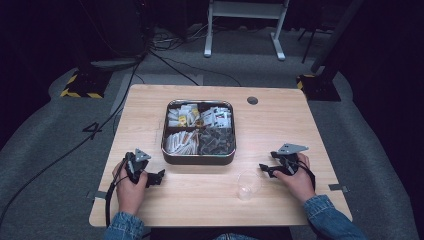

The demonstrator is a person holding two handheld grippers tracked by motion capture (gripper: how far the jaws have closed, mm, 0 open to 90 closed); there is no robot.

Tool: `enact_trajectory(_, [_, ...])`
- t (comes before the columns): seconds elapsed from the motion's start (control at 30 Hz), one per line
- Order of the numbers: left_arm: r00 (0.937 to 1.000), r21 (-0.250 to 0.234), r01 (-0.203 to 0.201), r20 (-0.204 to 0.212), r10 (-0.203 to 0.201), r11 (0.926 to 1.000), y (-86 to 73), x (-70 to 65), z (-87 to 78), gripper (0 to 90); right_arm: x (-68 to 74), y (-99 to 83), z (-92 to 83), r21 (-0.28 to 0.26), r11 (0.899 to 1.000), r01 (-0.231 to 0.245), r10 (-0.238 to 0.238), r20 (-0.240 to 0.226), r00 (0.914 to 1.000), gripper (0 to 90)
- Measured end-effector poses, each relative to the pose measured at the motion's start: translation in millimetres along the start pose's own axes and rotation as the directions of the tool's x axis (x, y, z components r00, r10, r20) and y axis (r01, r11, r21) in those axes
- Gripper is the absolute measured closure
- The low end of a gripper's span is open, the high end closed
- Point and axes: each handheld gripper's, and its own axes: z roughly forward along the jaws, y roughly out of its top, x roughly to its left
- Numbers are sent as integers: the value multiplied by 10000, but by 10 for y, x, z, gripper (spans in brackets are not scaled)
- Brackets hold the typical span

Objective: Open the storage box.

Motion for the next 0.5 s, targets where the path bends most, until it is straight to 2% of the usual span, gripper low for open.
enact_trajectory(0.07, [10000,2,-2,-18,2,10000,5,-1,4,0,6,2,-5,5,10000,-7,7,-29,10000,279])
enact_trajectory(0.2, [10000,-11,-22,-24,22,10000,12,3,11,0,26,60,-52,31,10000,-16,17,-373,9993,324])
enact_trajectory(0.37, [10000,-8,-33,-31,33,10000,14,4,13,0,52,205,-124,-75,10000,-38,32,-807,9967,374])
enact_trajectory(0.5, [9999,3,31,-122,-31,10000,12,-6,9,1,52,329,-140,-378,9985,-389,352,-941,9949,366])
